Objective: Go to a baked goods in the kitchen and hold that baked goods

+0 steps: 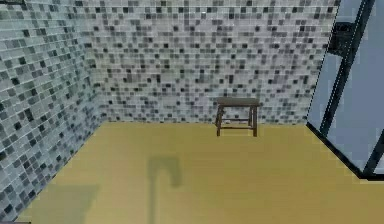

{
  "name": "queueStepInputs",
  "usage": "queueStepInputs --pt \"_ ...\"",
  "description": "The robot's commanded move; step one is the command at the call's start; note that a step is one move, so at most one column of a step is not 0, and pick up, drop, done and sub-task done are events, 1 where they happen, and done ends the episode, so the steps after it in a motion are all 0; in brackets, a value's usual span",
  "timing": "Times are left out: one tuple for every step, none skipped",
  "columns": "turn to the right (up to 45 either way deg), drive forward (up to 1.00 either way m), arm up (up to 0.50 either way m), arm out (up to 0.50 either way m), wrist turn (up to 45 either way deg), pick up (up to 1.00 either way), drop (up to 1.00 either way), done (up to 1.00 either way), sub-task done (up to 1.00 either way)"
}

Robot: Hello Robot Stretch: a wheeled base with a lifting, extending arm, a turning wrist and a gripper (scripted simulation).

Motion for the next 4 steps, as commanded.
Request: queueStepInputs --pt "-30.0 0.0 0.0 0.0 0.0 0.0 0.0 0.0 0.0" --pt "0.0 0.7 0.0 0.0 0.0 0.0 0.0 0.0 0.0" --pt "-18.0 0.0 0.0 0.0 0.0 0.0 0.0 0.0 0.0" --pt "0.0 0.2 0.0 0.0 0.0 0.0 0.0 0.0 0.0"
